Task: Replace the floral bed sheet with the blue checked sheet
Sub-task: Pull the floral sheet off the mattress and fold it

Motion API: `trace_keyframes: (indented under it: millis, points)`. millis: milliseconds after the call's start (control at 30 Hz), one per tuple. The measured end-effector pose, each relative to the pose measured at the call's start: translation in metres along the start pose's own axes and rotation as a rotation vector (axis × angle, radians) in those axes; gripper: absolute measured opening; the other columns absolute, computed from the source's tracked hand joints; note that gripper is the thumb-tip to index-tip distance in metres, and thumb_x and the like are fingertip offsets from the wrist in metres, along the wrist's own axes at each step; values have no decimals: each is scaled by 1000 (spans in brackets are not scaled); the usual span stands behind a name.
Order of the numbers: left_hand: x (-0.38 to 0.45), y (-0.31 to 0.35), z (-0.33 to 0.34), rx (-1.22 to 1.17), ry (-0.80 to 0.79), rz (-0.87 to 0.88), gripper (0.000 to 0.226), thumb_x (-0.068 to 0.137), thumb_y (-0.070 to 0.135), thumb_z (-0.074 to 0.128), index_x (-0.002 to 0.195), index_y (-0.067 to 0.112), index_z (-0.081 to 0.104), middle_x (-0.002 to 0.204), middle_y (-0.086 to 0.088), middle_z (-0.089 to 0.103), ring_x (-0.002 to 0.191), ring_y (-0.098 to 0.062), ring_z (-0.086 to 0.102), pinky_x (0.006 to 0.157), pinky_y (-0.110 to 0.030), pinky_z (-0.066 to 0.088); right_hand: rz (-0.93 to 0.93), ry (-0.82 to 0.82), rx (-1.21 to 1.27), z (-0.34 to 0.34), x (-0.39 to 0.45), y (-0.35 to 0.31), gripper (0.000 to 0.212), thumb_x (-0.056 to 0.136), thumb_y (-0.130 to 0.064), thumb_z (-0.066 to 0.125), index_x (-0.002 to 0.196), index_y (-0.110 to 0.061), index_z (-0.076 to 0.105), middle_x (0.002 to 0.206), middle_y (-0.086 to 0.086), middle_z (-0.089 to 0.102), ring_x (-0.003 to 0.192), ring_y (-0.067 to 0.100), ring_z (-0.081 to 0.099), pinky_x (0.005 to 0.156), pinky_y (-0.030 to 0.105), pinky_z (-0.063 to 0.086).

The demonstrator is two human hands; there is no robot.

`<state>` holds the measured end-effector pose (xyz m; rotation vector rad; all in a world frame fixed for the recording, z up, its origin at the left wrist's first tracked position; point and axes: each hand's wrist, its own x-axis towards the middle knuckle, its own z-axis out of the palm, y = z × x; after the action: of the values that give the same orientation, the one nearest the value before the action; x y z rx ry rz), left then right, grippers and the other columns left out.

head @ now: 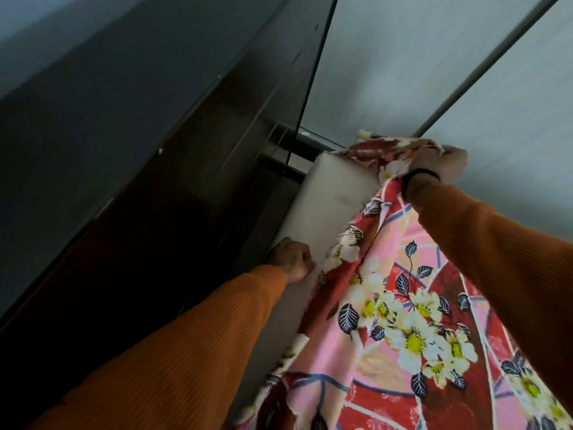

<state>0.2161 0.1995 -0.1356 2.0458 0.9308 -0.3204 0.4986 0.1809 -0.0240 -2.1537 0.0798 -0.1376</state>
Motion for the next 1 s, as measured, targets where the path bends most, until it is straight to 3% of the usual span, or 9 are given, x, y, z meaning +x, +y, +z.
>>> trace_keyframes:
  millis: [100,200,300,433,533,600,700,800,1000]
  points:
    - [-24,3,1,-66,-52,-69,63,99,66,35,105,15,71,117,-14,67,119,-28,56,104,-36,43,-17,-595,66,-14,-22,-1,21,72,-27,83,86,-14,73,86,4,68,76,17,61,67,39,52]
    - [-63,3,3,-234,-120,-196,83,95,78,12,84,18,69,107,-14,70,108,-30,63,101,-37,46,75,-1034,158,-29,-70,-2,13,89,-7,68,95,-19,66,99,9,69,81,23,62,69,31,46]
    - [-115,-20,26,-247,-114,-278,80,92,81,14,65,20,58,90,-9,63,97,-27,61,84,-33,41,-215,-821,-63,-38,-116,30,24,84,-34,74,100,-16,71,96,3,71,88,17,65,77,28,51]
    - [-187,-56,59,-215,-71,-321,82,75,93,35,55,16,53,76,-12,70,82,-26,66,69,-34,43,-317,-627,-196,-92,-192,105,30,90,-30,67,109,-7,70,102,8,73,98,23,65,82,23,43]
    - [-238,-77,83,-278,7,-362,77,61,93,58,62,17,57,67,2,67,72,-20,65,58,-30,46,-442,-673,-303,-140,-252,165,22,86,-24,61,96,-6,68,89,20,67,98,40,58,83,43,45]
    - [-271,-85,92,-332,3,-371,79,51,94,65,91,27,72,100,2,76,97,-19,70,82,-35,58,-403,-702,-336,-174,-294,196,18,88,-21,61,94,-5,66,87,22,64,96,40,56,82,42,44]
    - [-318,-101,105,-184,-69,-382,117,44,97,61,139,29,55,142,-3,57,131,-27,53,109,-40,46,-302,-746,-296,-229,-361,227,13,91,-14,66,88,-2,65,84,20,66,85,37,61,69,35,37]
    - [-367,-122,118,-58,-106,-401,110,43,95,64,131,29,60,131,-4,65,121,-30,60,102,-36,51,-99,-918,-310,-279,-417,254,17,91,-23,70,92,-7,64,80,1,66,77,23,64,66,23,35]
    - [-456,-164,154,18,-282,-525,92,52,77,82,126,24,64,119,-1,71,102,-24,70,90,-30,55,-4,-1239,-487,-367,-500,308,25,87,-42,75,81,-17,74,73,-3,73,70,14,66,64,27,48]
